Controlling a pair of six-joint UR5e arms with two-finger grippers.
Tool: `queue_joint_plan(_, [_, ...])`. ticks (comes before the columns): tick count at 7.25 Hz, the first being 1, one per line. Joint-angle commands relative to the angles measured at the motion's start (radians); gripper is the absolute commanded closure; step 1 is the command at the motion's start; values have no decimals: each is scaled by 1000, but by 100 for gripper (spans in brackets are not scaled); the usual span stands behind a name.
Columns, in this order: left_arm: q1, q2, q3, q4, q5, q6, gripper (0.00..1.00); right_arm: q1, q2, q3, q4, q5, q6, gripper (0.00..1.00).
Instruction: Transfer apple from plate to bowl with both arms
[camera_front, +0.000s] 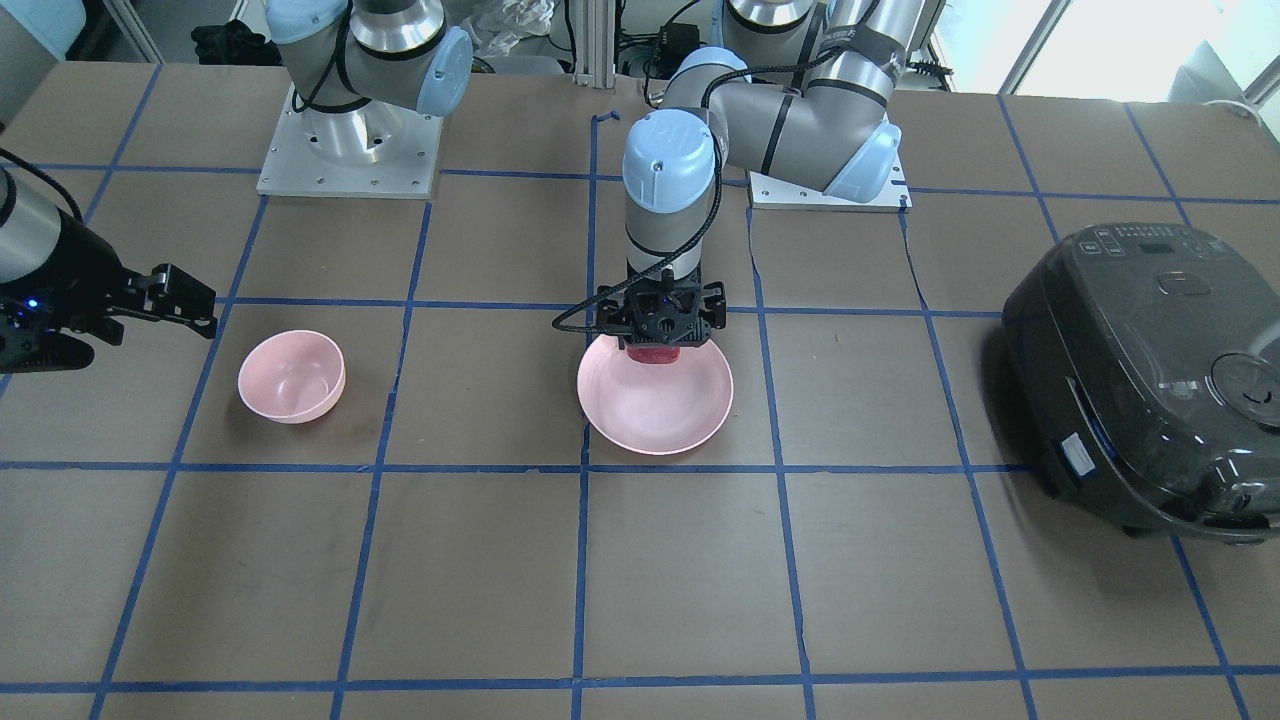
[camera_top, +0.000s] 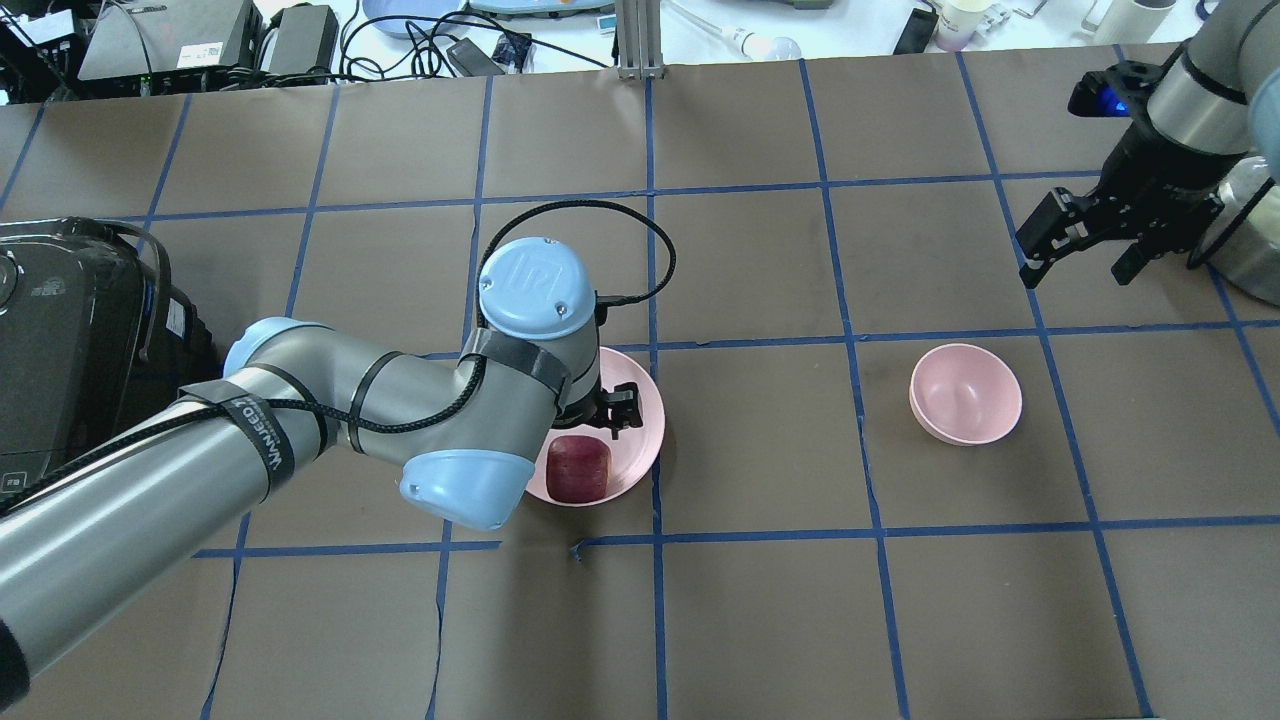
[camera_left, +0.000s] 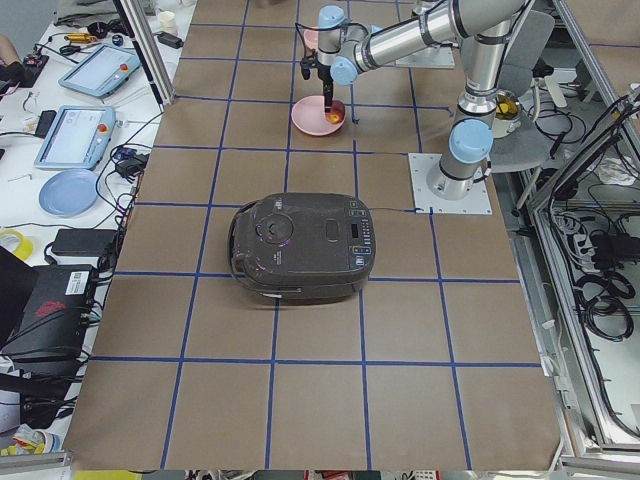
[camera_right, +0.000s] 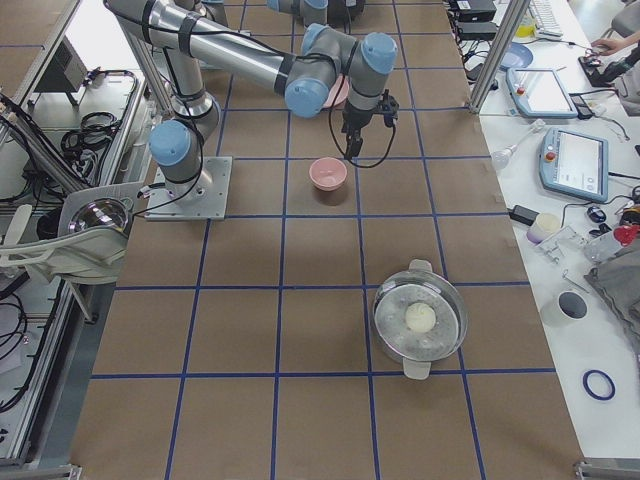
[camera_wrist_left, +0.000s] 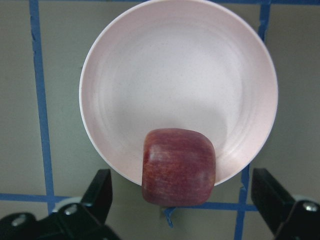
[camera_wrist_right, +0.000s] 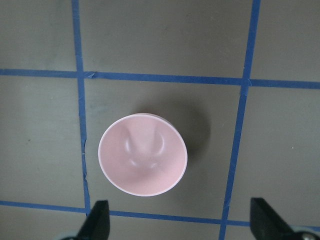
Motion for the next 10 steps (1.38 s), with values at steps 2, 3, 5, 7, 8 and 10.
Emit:
queue_joint_plan(2, [0, -53, -7, 13, -9, 59, 0, -17, 65, 182, -211, -1, -7, 0])
queue_joint_plan(3, [0, -55, -12, 13, -14, 57, 25, -17, 95, 187, -214, -1, -6, 0])
queue_joint_plan(5, [-2, -53, -23, 11, -32, 51, 45, -17, 170, 189, -264, -2, 7, 3])
queue_joint_plan(7, [0, -42, -8, 21, -34, 51, 72, -17, 213, 189, -264, 1, 5, 22])
queue_joint_plan(8, [1, -38, 32, 7, -29, 50, 73, -17, 217, 189, -258, -1, 2, 45])
queue_joint_plan(10, [6, -38, 162, -82, -26, 48, 73, -17, 210, 212, -257, -1, -3, 79])
